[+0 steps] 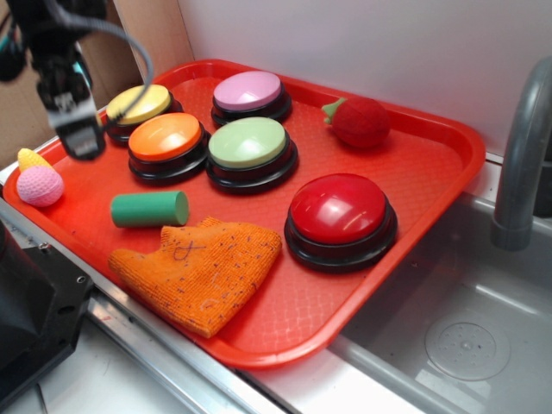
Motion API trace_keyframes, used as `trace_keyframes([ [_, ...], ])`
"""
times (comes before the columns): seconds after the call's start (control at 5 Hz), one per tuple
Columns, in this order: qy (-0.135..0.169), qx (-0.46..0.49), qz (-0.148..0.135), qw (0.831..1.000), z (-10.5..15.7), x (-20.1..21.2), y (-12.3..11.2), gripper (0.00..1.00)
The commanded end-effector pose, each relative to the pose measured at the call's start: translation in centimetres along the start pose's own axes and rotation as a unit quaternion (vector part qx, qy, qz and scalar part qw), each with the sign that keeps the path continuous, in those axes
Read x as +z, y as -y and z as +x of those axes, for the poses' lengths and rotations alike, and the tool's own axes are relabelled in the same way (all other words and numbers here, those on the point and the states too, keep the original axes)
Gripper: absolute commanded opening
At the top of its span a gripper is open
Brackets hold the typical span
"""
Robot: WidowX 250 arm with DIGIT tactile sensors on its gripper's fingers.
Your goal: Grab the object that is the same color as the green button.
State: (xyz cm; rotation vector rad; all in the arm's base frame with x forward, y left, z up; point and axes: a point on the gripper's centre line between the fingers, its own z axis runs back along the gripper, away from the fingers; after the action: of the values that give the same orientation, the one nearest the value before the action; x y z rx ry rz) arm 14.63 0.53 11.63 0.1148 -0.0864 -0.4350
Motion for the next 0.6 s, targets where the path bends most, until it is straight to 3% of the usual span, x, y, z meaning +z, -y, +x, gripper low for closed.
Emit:
trace_keyframes([
  [0.0,0.049,-0.068,-0.014,0.996,1.0,-4.2,-0.8,1.0],
  [0.4,0.043,-0.074,-0.002,0.996,1.9,-5.9,-0.2,1.0],
])
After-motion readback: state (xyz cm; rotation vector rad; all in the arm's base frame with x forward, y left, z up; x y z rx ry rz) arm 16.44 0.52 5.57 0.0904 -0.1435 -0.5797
